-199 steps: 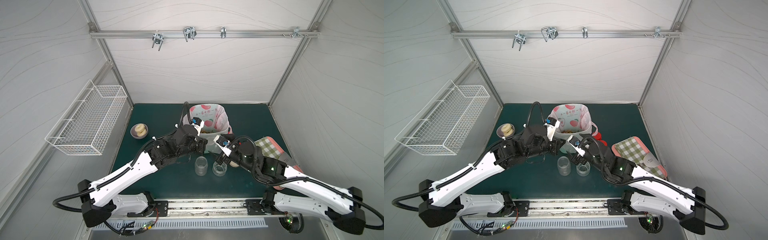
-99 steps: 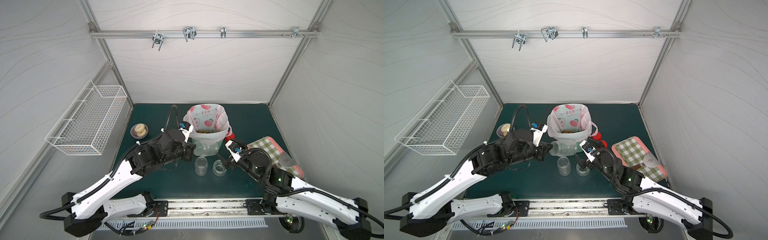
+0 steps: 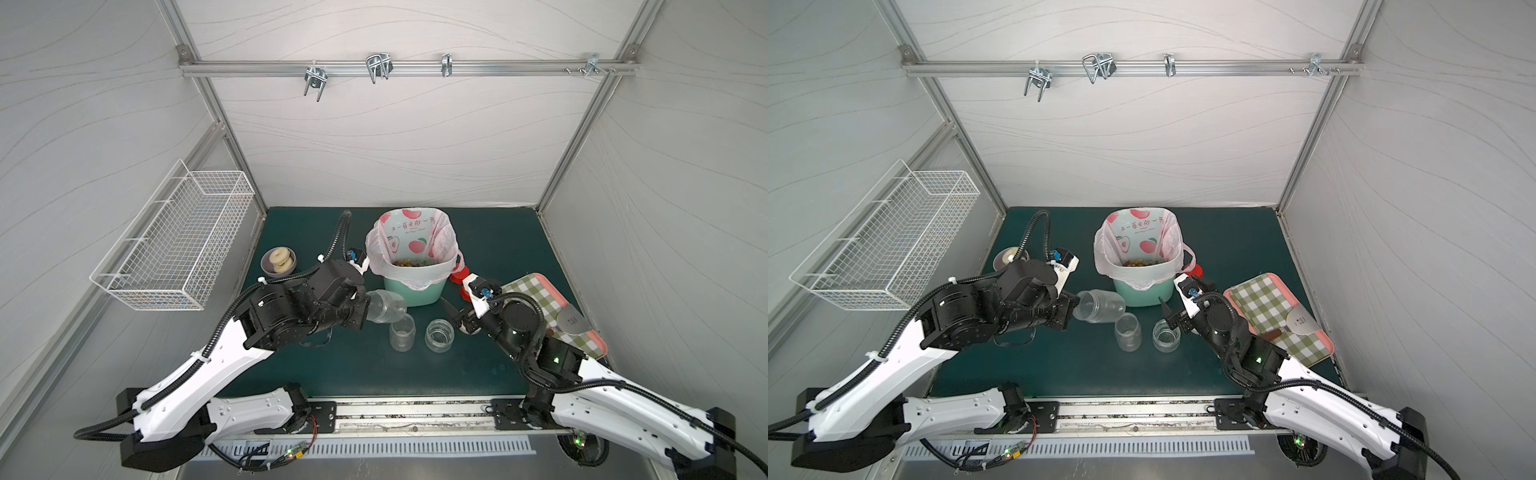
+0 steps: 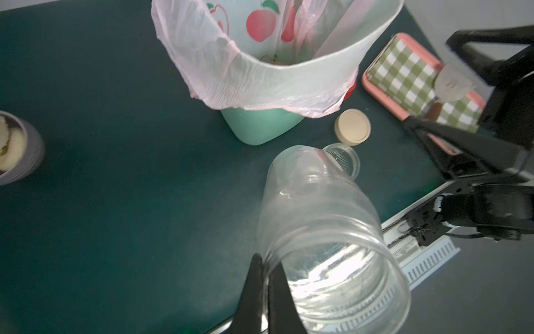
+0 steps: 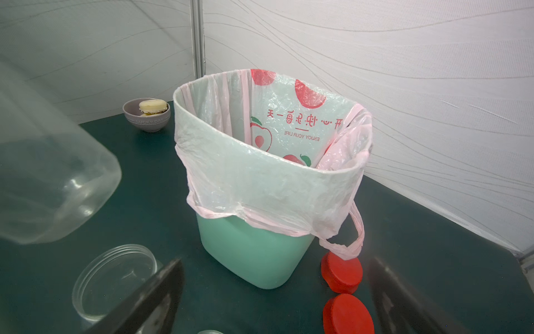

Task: Empty moldy peanuts from jars
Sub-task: Place the jar at the center of the board.

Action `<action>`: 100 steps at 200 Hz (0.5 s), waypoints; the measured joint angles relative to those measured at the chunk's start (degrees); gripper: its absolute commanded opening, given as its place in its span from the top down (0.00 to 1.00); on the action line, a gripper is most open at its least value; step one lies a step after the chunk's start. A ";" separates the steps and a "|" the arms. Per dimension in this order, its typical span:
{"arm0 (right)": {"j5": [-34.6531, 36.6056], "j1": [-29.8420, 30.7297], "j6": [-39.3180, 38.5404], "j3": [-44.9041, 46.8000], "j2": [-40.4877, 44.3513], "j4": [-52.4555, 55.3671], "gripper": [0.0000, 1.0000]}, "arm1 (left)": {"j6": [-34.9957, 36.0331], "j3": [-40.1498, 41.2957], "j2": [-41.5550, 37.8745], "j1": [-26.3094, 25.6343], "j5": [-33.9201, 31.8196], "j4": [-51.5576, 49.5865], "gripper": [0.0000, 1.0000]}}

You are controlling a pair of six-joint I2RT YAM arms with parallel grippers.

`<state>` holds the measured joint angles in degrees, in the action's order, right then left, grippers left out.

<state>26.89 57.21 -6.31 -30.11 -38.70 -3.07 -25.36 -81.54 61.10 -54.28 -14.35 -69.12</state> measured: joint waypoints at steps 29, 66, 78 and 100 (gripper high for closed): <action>0.02 -0.37 0.76 1.07 0.79 -0.76 0.01 | 0.07 0.52 2.54 0.00 -0.90 -3.04 1.00; 0.04 -0.96 0.98 1.57 1.53 -1.20 0.01 | 1.05 2.34 4.72 0.52 -1.07 -4.52 1.00; 0.04 -1.16 0.98 1.60 1.57 -1.25 0.01 | 1.42 2.36 6.08 0.79 -0.94 -4.55 1.00; 0.04 -1.42 1.03 1.60 1.60 -1.27 0.01 | 1.95 2.45 9.01 1.62 -0.79 -4.59 1.00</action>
<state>26.94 55.79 -5.28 -28.51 -37.10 -4.34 -23.42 -79.09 70.11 -52.66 -15.14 -73.71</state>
